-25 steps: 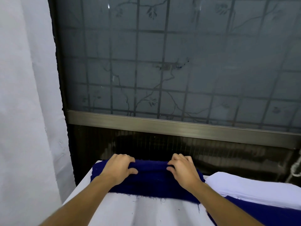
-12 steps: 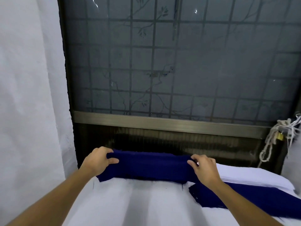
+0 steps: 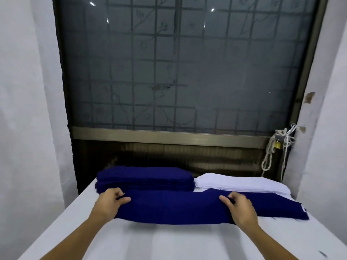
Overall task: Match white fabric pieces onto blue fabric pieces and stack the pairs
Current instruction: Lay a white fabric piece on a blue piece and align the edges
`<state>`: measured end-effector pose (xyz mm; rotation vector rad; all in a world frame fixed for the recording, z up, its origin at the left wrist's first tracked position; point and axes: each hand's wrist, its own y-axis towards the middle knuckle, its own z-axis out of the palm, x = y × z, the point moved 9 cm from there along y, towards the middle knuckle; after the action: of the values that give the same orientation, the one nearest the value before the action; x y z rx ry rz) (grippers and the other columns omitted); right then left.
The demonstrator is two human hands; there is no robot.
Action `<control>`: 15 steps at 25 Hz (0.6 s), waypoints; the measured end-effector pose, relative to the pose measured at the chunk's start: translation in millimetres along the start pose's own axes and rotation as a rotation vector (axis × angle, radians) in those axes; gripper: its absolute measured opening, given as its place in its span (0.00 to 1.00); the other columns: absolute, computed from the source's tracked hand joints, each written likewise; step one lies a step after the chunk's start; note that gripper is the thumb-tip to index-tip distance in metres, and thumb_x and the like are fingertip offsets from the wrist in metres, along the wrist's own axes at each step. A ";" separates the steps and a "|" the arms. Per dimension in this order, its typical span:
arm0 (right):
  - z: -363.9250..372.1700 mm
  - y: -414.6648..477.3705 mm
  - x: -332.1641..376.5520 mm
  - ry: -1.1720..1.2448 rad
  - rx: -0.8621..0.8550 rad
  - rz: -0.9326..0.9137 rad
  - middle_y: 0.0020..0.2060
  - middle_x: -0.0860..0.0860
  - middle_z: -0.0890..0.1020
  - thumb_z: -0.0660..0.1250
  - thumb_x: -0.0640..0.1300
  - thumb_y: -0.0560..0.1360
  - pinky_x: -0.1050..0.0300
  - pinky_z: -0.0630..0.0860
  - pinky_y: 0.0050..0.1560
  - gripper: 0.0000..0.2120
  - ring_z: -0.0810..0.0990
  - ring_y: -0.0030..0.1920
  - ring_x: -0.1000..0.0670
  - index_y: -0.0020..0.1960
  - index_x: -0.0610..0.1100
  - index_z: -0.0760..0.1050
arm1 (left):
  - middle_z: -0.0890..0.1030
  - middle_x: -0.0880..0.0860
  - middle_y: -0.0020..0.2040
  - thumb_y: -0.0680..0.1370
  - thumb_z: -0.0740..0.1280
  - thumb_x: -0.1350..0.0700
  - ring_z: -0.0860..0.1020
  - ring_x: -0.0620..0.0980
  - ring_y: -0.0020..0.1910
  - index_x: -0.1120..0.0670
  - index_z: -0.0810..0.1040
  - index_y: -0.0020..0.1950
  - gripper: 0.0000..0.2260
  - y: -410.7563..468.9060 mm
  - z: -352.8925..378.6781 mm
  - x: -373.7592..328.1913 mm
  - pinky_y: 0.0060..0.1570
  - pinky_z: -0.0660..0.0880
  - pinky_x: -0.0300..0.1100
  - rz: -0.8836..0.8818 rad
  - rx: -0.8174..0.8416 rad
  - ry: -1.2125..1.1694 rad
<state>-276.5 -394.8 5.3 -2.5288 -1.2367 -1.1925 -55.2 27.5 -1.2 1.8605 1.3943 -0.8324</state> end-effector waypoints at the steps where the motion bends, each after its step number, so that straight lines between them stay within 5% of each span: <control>1: 1.1 -6.0 -7.8 -0.015 0.011 0.019 0.36 0.55 0.82 0.67 0.58 0.78 0.59 0.73 0.36 0.13 0.80 0.39 0.55 0.42 0.50 0.76 | 0.82 0.54 0.41 0.78 0.73 0.55 0.81 0.53 0.42 0.58 0.76 0.39 0.11 -5.0 6.9 3.8 0.41 0.78 0.47 0.004 0.002 0.064; 4: 13.2 -18.7 -27.0 -0.027 0.059 0.062 0.37 0.54 0.82 0.67 0.56 0.79 0.60 0.74 0.38 0.12 0.80 0.40 0.55 0.43 0.50 0.76 | 0.81 0.52 0.39 0.80 0.70 0.51 0.80 0.49 0.40 0.55 0.75 0.39 0.13 -15.6 24.7 12.2 0.35 0.72 0.38 -0.012 0.030 0.218; 9: 37.2 -34.2 -56.4 -0.112 0.099 0.071 0.39 0.55 0.82 0.61 0.51 0.83 0.53 0.78 0.46 0.11 0.80 0.41 0.53 0.44 0.48 0.74 | 0.82 0.51 0.41 0.80 0.70 0.48 0.80 0.49 0.42 0.55 0.79 0.43 0.12 -29.7 42.1 36.9 0.42 0.75 0.42 -0.121 0.071 0.261; 15: 43.1 -40.7 -66.0 -0.234 0.020 0.033 0.37 0.57 0.79 0.61 0.50 0.82 0.62 0.72 0.37 0.09 0.77 0.39 0.57 0.42 0.54 0.71 | 0.81 0.44 0.38 0.81 0.65 0.41 0.78 0.44 0.39 0.45 0.76 0.43 0.11 -50.6 45.4 57.1 0.38 0.75 0.42 -0.143 -0.088 0.303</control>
<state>-303.1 -392.9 -79.3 -2.7244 -1.2382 -0.8928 -95.7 33.0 -80.0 1.8931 1.7375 -0.5615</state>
